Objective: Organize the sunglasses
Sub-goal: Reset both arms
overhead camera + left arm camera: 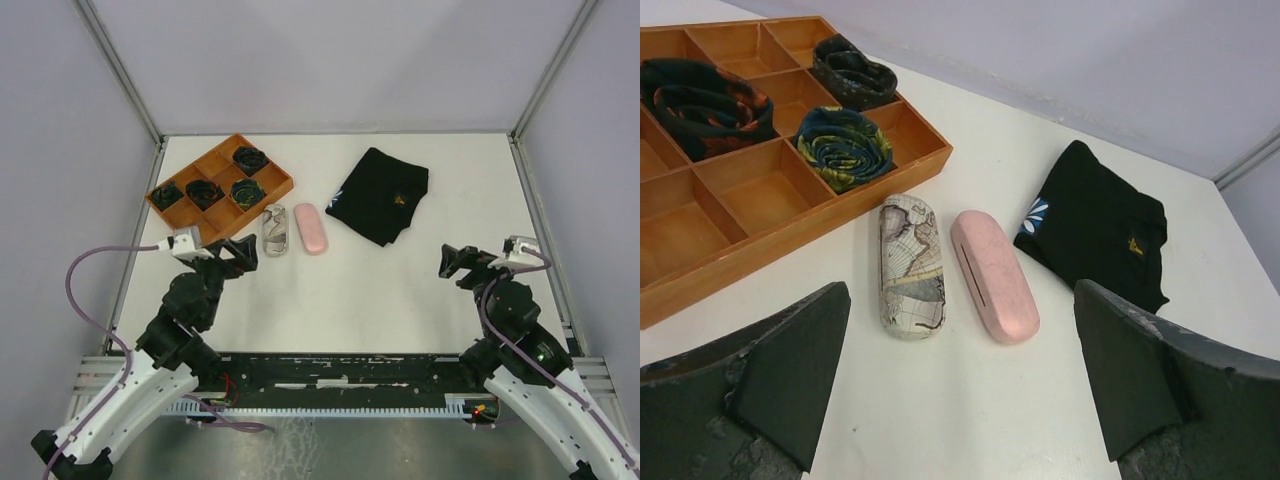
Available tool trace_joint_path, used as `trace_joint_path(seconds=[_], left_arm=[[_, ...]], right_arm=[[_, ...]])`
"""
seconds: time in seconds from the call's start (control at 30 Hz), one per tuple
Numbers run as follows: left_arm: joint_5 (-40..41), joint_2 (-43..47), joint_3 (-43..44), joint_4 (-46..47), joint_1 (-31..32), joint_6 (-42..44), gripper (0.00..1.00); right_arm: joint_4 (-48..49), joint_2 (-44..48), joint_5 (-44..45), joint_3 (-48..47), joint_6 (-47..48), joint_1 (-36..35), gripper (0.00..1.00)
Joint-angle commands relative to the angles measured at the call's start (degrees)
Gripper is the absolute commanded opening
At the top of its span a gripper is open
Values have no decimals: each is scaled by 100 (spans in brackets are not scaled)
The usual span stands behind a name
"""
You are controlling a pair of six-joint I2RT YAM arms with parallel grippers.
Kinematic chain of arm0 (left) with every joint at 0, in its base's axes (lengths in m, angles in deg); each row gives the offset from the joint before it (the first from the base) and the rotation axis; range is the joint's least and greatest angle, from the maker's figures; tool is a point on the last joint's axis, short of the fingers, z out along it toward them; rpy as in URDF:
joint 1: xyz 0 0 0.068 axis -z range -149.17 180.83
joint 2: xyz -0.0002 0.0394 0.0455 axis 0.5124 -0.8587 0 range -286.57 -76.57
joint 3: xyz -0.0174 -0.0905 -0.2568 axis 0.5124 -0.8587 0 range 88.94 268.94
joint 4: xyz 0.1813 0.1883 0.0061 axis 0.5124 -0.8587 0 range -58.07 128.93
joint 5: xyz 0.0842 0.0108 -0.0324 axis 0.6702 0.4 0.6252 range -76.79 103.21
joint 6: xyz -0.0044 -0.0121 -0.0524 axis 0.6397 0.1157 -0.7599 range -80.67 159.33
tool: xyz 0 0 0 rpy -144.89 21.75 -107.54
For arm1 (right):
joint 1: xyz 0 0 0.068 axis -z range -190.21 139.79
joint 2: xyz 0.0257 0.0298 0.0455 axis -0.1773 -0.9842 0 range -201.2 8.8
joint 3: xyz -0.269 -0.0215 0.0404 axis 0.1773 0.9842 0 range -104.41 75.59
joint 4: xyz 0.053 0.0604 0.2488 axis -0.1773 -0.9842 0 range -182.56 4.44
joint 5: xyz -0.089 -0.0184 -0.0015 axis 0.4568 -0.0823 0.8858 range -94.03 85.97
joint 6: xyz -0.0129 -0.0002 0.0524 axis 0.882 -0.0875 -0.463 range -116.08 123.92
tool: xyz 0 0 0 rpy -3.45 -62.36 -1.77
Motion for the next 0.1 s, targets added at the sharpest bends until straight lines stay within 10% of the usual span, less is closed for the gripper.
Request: trace_joint_path(seconds=[0.0,0.07], left_arm=[[302,81,-11,100,-32,-272,99],[311,4,39,143,-32,-260,99]], right_arm=[[13,78,119,-175,-78,4,94],[-30,88,102,-241,-54,4,94]])
